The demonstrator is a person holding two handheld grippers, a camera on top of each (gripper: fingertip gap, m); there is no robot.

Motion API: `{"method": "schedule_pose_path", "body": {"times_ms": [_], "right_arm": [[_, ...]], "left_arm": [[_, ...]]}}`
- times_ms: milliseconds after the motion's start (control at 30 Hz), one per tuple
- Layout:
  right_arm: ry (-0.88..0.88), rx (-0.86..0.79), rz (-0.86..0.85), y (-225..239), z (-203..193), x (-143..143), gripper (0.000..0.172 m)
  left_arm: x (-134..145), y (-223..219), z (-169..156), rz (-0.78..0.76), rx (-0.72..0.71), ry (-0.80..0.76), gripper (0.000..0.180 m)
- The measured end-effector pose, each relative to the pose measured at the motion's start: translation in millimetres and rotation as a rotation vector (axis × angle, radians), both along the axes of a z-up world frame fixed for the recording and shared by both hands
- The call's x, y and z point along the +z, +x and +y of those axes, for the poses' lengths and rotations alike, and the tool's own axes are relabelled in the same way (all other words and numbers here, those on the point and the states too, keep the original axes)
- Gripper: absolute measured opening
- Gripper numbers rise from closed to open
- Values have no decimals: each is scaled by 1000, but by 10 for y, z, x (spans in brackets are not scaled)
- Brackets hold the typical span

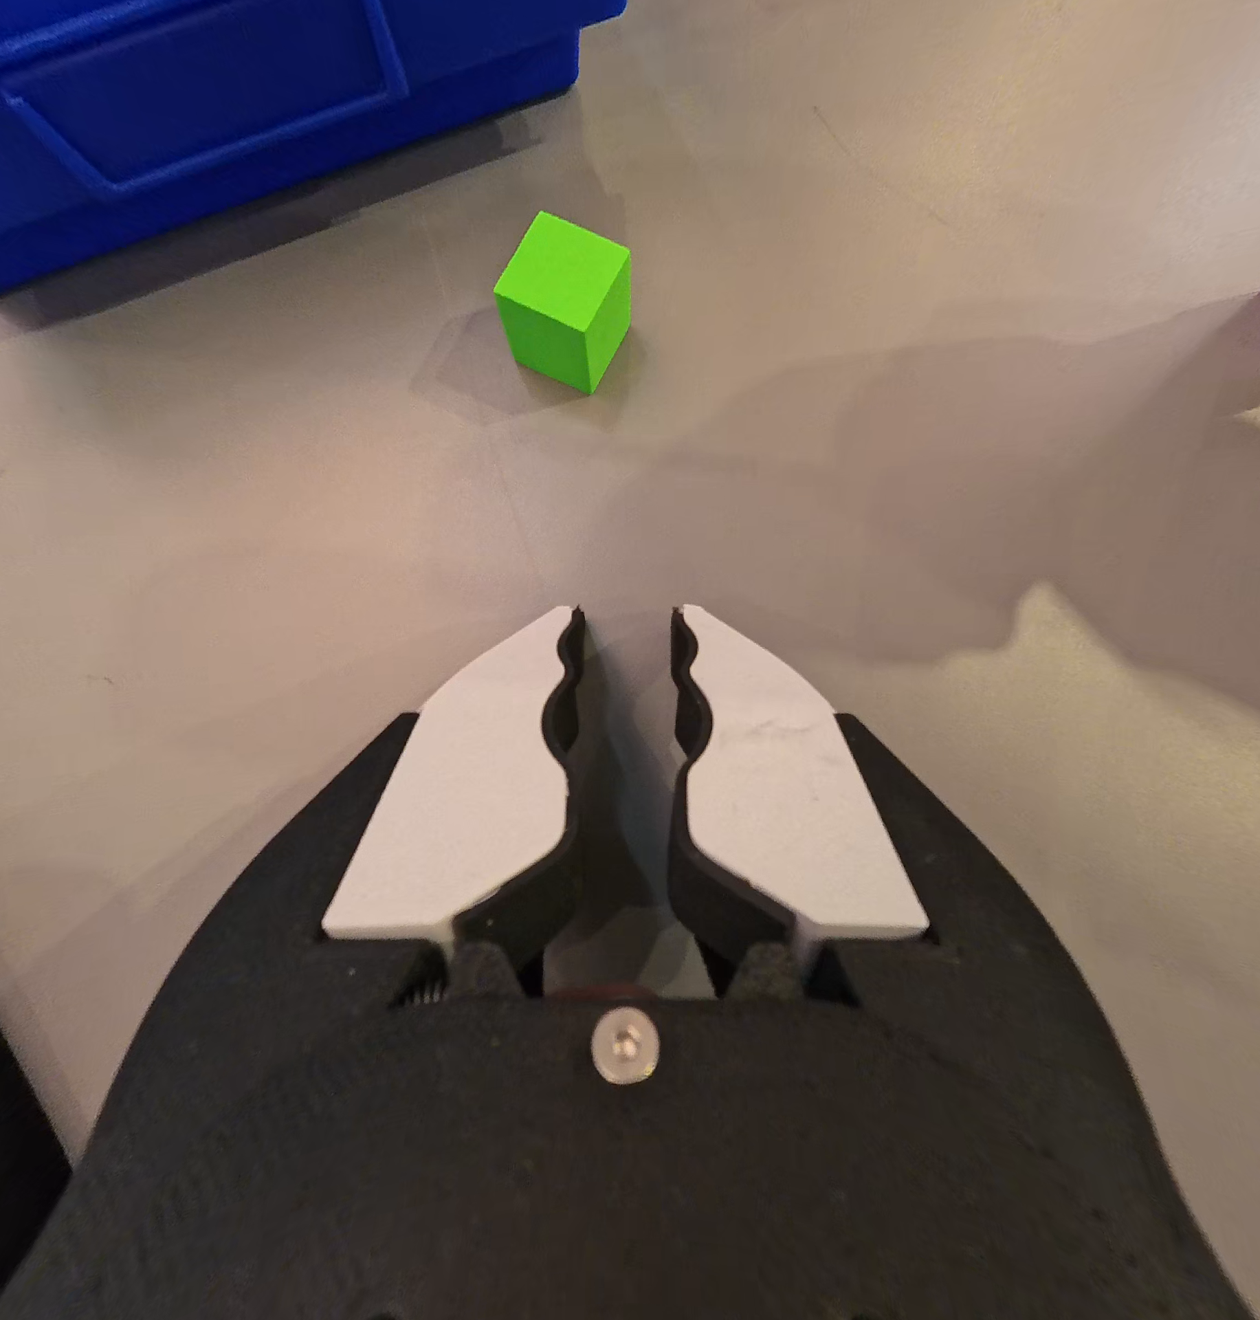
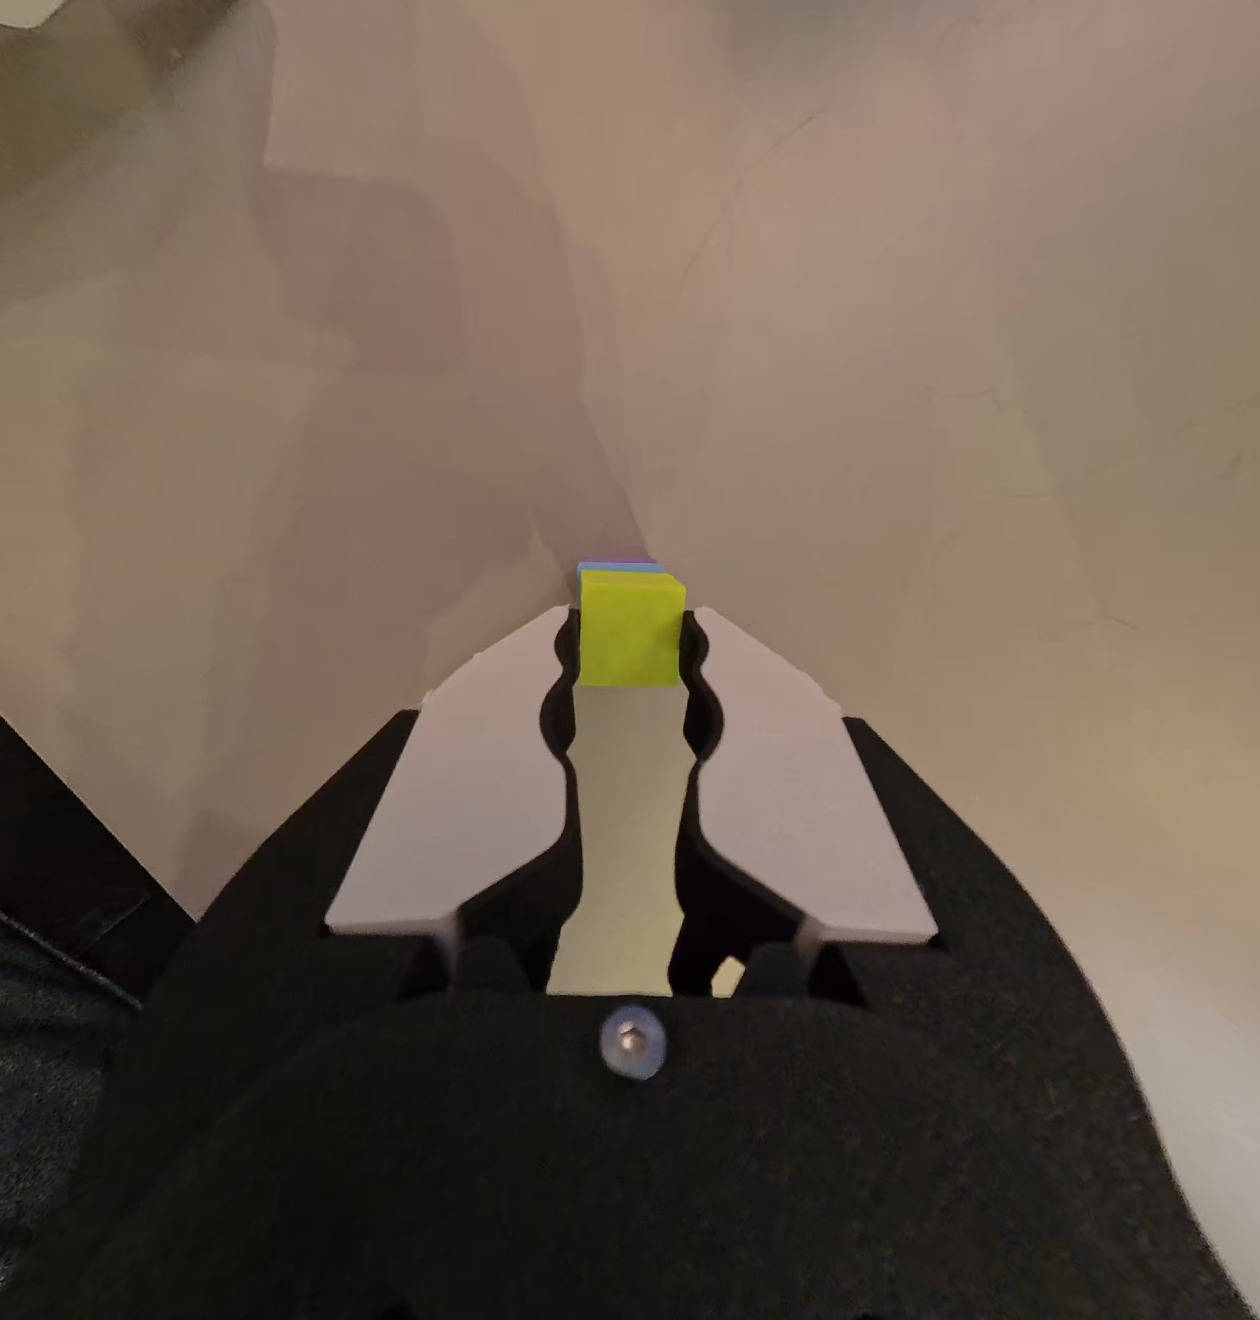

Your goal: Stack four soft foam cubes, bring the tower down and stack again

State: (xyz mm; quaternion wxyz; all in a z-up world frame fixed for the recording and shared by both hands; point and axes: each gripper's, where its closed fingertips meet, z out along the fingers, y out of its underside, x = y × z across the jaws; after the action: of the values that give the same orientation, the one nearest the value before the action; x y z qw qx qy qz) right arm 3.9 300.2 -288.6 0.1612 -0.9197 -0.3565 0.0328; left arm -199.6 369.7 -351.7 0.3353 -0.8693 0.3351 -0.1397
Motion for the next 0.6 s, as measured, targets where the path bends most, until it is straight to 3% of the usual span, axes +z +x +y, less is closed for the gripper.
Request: {"method": "schedule_pose_path", "body": {"times_ms": [600], "right_arm": [[4,32,-15,2,-7,8,26]], "left_arm": [[-1,0,0,1,-1,1,23]]}}
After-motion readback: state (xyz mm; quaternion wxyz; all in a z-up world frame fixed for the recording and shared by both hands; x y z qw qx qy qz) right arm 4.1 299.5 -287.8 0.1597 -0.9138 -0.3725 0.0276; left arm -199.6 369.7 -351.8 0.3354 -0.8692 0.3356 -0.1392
